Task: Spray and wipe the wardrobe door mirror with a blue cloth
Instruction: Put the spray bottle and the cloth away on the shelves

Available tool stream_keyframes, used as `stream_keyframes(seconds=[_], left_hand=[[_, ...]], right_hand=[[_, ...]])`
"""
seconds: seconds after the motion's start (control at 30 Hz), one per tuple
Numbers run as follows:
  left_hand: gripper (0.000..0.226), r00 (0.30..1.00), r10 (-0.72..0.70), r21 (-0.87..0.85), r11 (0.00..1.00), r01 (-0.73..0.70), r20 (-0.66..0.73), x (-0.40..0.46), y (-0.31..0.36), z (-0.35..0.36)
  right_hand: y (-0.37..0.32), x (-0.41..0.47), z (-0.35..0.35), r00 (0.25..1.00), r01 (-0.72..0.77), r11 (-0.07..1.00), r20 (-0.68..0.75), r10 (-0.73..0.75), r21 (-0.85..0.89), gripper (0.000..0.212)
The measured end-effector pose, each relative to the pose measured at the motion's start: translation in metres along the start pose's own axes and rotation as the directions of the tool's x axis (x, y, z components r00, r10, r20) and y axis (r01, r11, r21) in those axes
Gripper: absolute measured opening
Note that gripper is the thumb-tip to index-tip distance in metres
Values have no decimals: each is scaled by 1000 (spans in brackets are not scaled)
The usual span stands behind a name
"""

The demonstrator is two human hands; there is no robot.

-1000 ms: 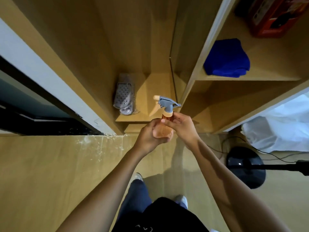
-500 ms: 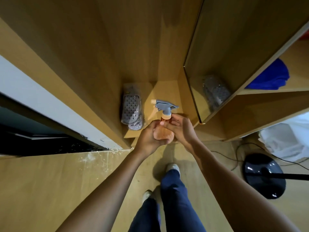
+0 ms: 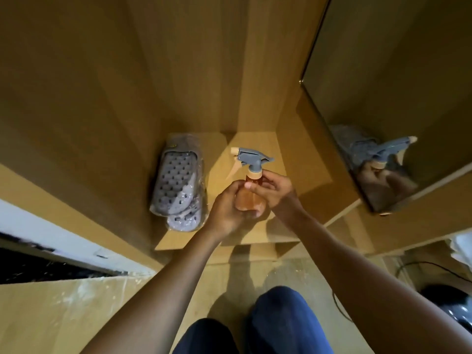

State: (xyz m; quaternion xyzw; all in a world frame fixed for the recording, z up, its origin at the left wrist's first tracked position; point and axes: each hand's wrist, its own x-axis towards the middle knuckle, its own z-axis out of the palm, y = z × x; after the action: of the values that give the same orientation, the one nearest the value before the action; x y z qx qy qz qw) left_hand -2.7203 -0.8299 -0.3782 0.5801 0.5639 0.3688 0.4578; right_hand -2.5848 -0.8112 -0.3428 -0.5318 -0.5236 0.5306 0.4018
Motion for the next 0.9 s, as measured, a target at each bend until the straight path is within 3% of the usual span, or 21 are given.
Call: stream_keyframes(seconds=[0.2,0.37,0.6,0.7,0.9], left_hand=[[69,989,128,26,992,-127,-70,70,-90,29],[71,977,183,86,981,-174,-111,113,-126,42],[68,969,222,141,968,-206,-109,141,-140,42],[60,968,210,135,972,-192,-134,154,-141,44],[64,965,198,144,974,-174,-175,179,-145,45]], right_hand=[[91,66,0,984,177,984,-34,-177,-11,21],[128,106,-3,951,297,949,-54,-304,-110,18],[145,136,-8,965,251,967,-68,-254,-39,23],[144,151,-9,967,250,966,-40,-253,-67,20],[147,175,-11,967,248,964,-27,-252,-101,22]])
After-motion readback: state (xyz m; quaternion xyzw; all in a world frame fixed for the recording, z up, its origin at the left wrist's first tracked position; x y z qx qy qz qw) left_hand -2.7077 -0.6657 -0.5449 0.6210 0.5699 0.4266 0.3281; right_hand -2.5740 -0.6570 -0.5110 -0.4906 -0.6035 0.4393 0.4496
